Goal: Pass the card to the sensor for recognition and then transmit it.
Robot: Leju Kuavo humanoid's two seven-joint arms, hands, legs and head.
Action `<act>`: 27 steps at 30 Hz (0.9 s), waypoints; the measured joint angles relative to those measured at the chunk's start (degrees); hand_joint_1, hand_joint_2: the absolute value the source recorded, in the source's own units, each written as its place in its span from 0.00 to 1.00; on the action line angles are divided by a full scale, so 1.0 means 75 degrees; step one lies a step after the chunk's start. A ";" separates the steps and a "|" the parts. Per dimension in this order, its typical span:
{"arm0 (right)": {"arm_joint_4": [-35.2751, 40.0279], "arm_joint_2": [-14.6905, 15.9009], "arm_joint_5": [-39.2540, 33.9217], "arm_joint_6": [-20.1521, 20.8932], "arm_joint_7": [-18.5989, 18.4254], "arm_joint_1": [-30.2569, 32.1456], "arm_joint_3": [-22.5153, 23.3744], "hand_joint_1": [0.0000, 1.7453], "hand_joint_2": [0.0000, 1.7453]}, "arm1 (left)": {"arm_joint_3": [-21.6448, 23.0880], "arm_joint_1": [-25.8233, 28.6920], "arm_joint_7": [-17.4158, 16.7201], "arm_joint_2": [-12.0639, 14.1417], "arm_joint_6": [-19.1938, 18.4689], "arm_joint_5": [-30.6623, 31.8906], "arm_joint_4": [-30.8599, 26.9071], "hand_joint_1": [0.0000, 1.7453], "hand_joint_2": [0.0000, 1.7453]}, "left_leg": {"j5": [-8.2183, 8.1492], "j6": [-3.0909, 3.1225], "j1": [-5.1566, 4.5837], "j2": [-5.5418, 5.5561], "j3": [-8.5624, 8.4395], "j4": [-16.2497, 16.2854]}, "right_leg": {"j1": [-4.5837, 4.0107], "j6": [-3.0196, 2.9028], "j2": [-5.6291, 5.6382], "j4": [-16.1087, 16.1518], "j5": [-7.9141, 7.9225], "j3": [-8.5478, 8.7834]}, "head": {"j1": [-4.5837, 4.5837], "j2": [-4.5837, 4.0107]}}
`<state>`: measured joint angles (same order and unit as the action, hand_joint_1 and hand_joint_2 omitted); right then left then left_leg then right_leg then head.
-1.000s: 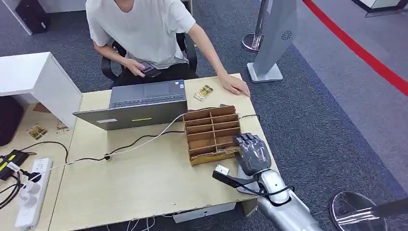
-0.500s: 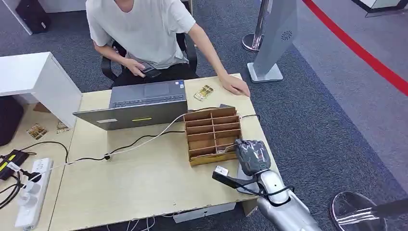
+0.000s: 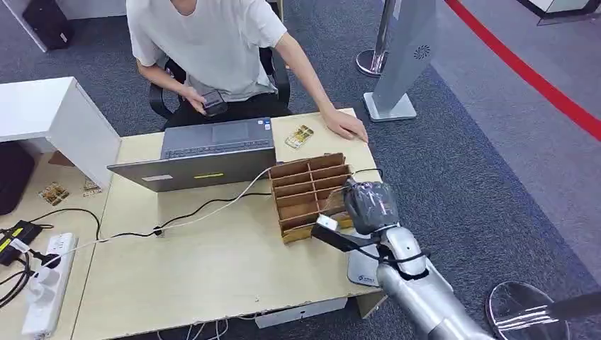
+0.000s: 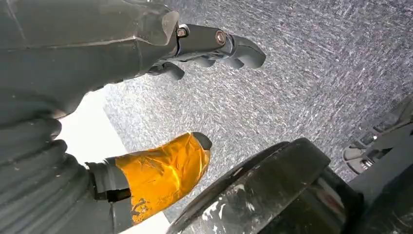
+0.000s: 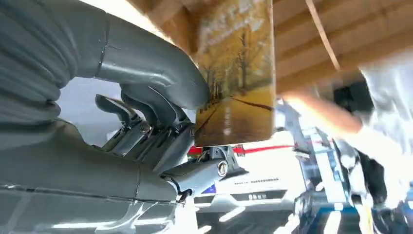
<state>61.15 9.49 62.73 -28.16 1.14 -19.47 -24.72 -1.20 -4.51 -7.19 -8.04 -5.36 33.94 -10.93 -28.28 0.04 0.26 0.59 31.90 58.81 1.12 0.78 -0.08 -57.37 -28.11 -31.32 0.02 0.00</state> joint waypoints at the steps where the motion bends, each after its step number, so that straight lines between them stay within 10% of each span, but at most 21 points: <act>1: 0.0094 0.0012 -0.0062 0.0074 0.0000 -0.0099 0.0009 1.00 1.00 | -0.0009 0.0000 0.0000 0.0000 -0.0006 0.0000 0.0000 0.00 1.00 | 0.0000 0.0000 0.0000 0.0000 0.0000 0.0000 | 0.0000 0.0000 0.0000 0.0000 0.0000 0.0000 | 0.0000 0.0000; 16: 0.0680 0.0221 -0.0099 0.0761 -0.0289 -0.1530 -0.0050 1.00 1.00 | -0.0105 -0.0002 0.0000 -0.0006 -0.0067 0.0143 0.0000 0.00 1.00 | 0.0001 0.0000 0.0000 0.0001 0.0002 0.0001 | 0.0000 0.0001 0.0000 -0.0001 0.0002 0.0001 | 0.0000 0.0000; 27: -0.0686 -0.0253 0.0262 0.1172 -0.0860 -0.3503 -0.0653 1.00 1.00 | -0.0143 -0.0073 -0.0003 -0.0061 -0.0169 0.0251 0.0000 0.00 1.00 | 0.0009 -0.0002 0.0001 0.0001 0.0002 0.0001 | 0.0000 0.0000 0.0000 -0.0011 0.0005 0.0000 | -0.0003 0.0000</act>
<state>56.00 7.59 64.70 -19.36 -5.31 -45.75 -29.61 -2.27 -5.06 -7.21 -8.50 -6.62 35.82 -10.93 -28.21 0.02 0.27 0.60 31.92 58.82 1.11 0.78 -0.08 -57.45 -28.07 -31.33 0.00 0.00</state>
